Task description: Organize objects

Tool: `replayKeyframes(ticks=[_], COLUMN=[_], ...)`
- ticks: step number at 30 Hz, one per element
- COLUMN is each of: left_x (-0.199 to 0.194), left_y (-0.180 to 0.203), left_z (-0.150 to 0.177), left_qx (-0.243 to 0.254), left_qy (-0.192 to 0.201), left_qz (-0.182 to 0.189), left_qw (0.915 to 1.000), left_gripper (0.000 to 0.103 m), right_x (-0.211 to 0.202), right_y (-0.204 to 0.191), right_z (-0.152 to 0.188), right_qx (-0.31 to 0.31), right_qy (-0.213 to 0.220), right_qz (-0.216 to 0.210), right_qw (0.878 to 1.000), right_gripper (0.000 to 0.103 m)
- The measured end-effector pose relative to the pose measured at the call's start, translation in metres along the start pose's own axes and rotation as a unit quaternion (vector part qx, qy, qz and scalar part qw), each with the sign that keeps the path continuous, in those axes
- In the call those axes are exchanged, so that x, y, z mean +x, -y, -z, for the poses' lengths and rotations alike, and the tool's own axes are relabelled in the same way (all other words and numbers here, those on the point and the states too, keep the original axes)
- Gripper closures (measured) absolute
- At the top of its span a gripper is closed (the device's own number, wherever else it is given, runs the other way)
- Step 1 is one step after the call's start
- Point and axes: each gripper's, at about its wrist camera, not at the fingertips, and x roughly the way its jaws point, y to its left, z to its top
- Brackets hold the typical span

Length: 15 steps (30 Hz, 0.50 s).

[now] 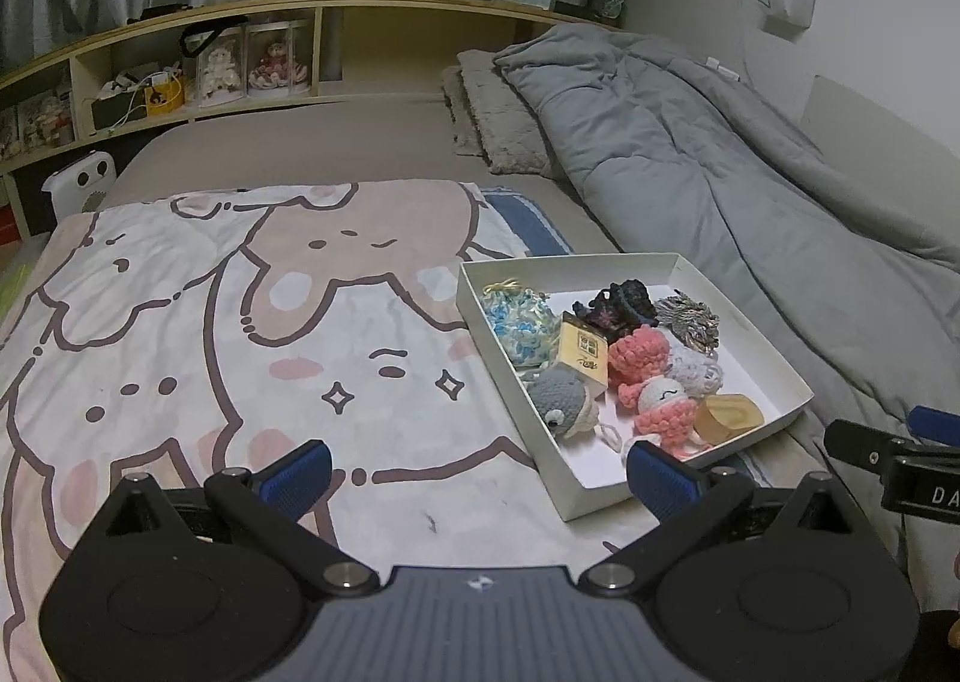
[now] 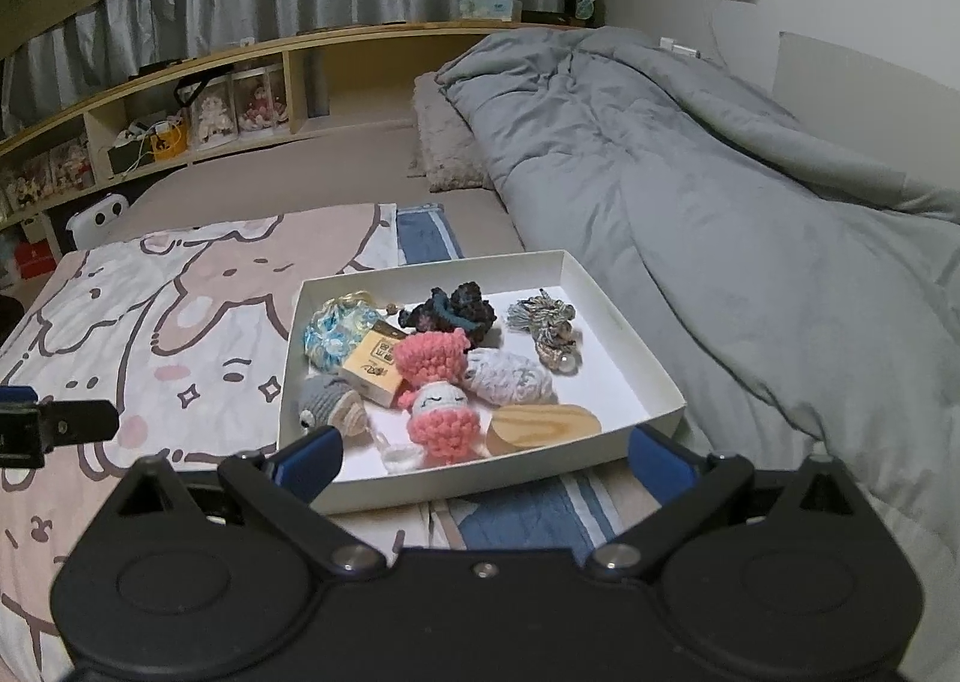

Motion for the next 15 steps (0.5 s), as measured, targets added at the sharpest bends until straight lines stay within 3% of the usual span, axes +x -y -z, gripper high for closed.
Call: replayKeyframes(ticks=[15], left_x=[-0.0005], left_y=[-0.0012], left_z=[0.0018], left_qx=[0.003], left_qy=[-0.004], left_qz=[-0.001], left_qw=[1.0000], left_gripper=[0.000], right_x=[-0.0012], right_y=[-0.0012], right_z=[0.0014], right_qx=[-0.005], right_qy=[0.002], right_qz=[0.003], right_qw=[1.000], right_gripper=[0.000])
